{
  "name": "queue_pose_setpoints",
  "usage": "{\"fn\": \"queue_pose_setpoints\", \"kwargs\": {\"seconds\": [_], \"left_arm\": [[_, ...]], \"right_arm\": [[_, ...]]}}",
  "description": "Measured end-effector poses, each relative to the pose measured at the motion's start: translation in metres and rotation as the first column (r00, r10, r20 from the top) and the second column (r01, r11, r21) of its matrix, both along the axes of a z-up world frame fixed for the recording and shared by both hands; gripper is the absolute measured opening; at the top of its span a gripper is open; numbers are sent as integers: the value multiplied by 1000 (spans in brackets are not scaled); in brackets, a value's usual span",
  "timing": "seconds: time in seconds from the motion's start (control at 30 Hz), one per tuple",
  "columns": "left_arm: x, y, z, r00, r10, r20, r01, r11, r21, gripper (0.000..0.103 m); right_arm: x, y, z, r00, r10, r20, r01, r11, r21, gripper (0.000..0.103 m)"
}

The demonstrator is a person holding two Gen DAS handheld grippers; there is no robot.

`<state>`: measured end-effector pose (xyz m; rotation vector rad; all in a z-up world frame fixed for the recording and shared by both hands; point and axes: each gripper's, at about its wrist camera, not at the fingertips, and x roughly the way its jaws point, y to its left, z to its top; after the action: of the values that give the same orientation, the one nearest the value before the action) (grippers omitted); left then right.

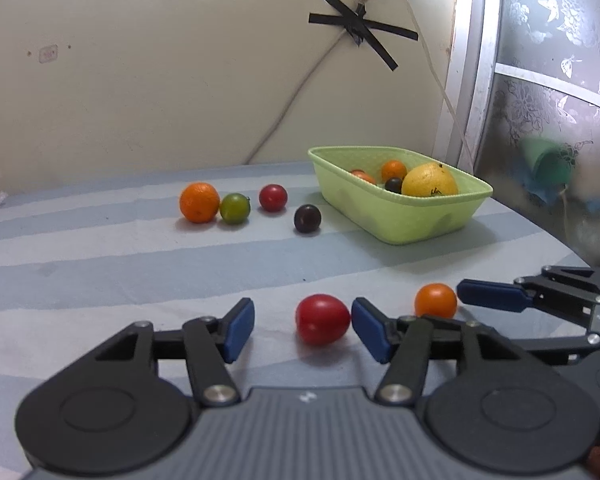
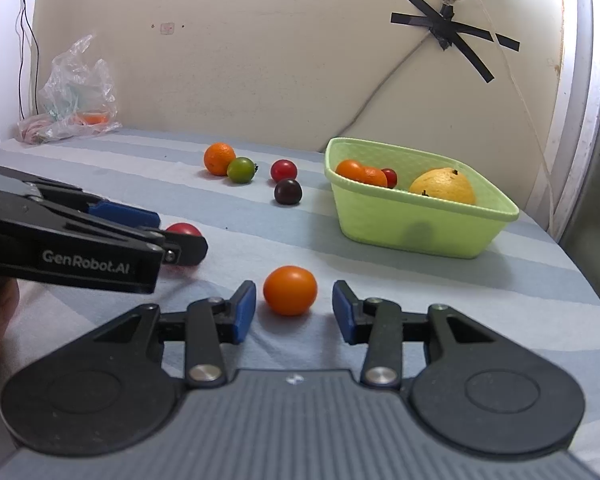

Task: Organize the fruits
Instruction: 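Set the red tomato down with the left tool while the right sets down the orange tomato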

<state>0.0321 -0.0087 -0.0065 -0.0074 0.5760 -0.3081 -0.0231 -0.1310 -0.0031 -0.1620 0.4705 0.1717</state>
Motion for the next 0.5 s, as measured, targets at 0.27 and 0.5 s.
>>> {"fn": "queue_pose_setpoints", "kwargs": {"seconds": [0.27,0.5], "left_arm": [[-22,15,-1,999,48,-1,-48,999,-3,62],[-23,25,-1,992,124,6,-124,992,-25,62]], "right_arm": [[-28,-4,0,998,-43,55,41,998,37,53],[-34,-18,2,991,-105,84,94,988,127,53]]}}
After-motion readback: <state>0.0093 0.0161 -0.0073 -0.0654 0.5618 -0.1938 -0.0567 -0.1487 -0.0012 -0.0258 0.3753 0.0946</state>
